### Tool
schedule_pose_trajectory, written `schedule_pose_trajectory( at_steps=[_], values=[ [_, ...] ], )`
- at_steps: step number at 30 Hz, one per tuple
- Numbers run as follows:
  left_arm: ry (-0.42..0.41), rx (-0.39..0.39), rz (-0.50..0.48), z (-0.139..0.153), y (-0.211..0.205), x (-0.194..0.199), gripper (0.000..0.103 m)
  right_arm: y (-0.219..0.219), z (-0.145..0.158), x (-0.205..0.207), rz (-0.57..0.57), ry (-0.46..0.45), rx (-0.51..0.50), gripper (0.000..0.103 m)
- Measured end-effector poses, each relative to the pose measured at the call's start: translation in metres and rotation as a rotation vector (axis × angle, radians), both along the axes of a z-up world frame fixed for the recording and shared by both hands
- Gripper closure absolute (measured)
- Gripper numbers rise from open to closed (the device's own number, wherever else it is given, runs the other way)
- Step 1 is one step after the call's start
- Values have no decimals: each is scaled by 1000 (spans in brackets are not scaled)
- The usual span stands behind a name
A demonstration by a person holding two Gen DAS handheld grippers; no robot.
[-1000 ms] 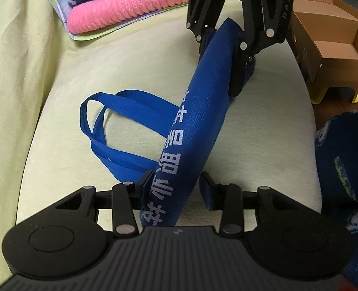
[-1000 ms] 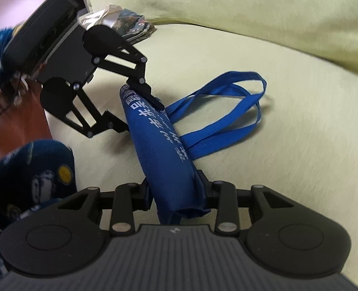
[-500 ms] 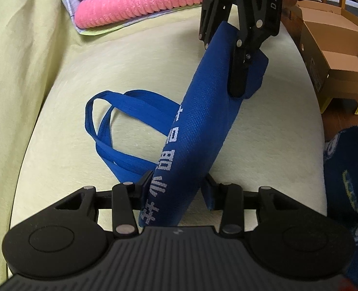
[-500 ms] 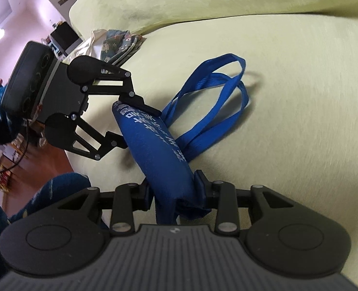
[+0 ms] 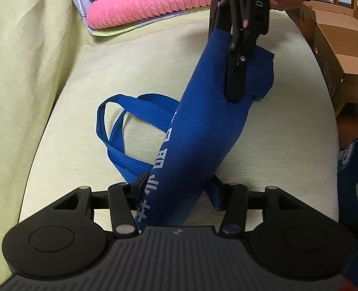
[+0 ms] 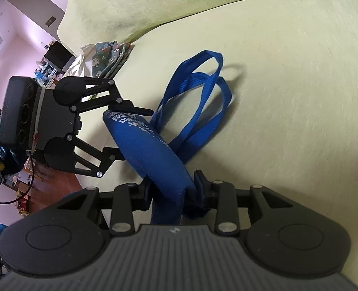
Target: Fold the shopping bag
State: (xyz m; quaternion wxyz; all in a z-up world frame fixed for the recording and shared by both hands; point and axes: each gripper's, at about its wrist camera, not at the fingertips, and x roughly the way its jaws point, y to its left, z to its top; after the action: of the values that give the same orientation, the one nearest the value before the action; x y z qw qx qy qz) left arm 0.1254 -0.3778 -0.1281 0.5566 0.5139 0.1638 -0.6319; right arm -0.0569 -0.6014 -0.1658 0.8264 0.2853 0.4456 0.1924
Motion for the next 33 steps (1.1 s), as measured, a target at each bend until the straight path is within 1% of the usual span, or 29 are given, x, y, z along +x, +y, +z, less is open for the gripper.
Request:
schedule_pose_trajectory(
  at_steps=[9, 12, 14, 17, 20, 21, 22, 24, 25, 28, 33],
  values=[
    [-47, -18, -29, 7, 9, -3, 47, -6, -5, 1, -13, 16, 26, 72],
    [-65, -23, -35, 16, 16, -4, 47, -8, -7, 0, -24, 19, 35, 72],
    [-81, -28, -40, 22, 22, -4, 49, -10, -8, 0, -30, 22, 38, 72],
    [-99, -35, -38, 31, 27, -4, 54, -11, -8, 1, -35, 28, 41, 72],
    [-107, -57, -28, 43, 32, -3, 64, -13, -8, 1, -43, 33, 42, 72],
    [-102, -71, -26, 47, 33, -3, 82, -13, -8, 2, -48, 33, 41, 72],
    [-88, -79, -24, 51, 33, -3, 93, -14, -8, 2, -54, 33, 39, 72],
    [-54, -94, -31, 56, 32, -6, 93, -14, -8, 2, -65, 35, 36, 72],
    [-52, -98, -37, 54, 30, -8, 93, -14, -8, 2, -68, 35, 34, 72],
    [-55, -94, -49, 43, 19, -14, 93, -14, -7, 4, -71, 37, 24, 72],
    [3, -110, -24, 33, 3, -11, 93, -13, -6, 5, -82, 40, 0, 72]
  ],
)
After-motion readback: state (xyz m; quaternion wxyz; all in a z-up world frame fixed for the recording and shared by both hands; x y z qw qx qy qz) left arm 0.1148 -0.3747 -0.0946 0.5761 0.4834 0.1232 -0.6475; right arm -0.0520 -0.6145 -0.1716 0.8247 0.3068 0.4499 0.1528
